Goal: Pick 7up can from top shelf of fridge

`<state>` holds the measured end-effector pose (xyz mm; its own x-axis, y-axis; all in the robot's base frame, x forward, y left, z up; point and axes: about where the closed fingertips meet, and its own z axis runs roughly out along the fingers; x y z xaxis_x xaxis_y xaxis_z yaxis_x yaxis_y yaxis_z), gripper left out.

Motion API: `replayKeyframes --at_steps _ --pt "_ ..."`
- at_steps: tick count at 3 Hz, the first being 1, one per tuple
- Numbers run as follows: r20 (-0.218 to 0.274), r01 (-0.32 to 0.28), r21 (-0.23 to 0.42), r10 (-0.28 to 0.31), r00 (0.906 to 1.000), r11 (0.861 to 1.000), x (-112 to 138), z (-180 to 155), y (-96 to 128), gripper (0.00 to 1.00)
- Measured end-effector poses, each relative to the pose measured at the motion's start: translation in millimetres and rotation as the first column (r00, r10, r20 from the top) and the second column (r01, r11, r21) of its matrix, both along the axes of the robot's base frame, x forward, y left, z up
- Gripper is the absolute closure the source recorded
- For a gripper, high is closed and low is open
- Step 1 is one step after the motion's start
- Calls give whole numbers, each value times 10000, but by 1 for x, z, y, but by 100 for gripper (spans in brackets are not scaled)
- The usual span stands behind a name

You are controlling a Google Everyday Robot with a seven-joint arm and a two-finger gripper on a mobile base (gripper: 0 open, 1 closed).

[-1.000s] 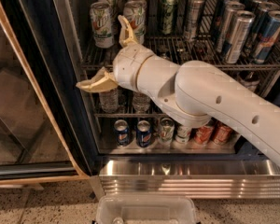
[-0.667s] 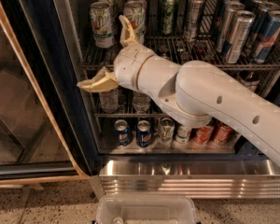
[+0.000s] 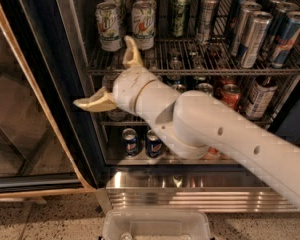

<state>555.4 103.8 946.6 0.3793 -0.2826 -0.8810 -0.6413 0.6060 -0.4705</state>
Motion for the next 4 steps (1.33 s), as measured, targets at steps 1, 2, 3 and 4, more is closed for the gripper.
replayKeyframes --at_steps 1,2,3,4 --pt "-15 345 818 -345 9994 9960 -19 5 21 0" --pt "422 910 1326 -974 9944 9870 -36 22 33 0" --pt "415 1717 1426 -1792 9829 9748 -24 26 19 0" --pt "415 1717 1426 -1792 9829 9748 -24 26 19 0"
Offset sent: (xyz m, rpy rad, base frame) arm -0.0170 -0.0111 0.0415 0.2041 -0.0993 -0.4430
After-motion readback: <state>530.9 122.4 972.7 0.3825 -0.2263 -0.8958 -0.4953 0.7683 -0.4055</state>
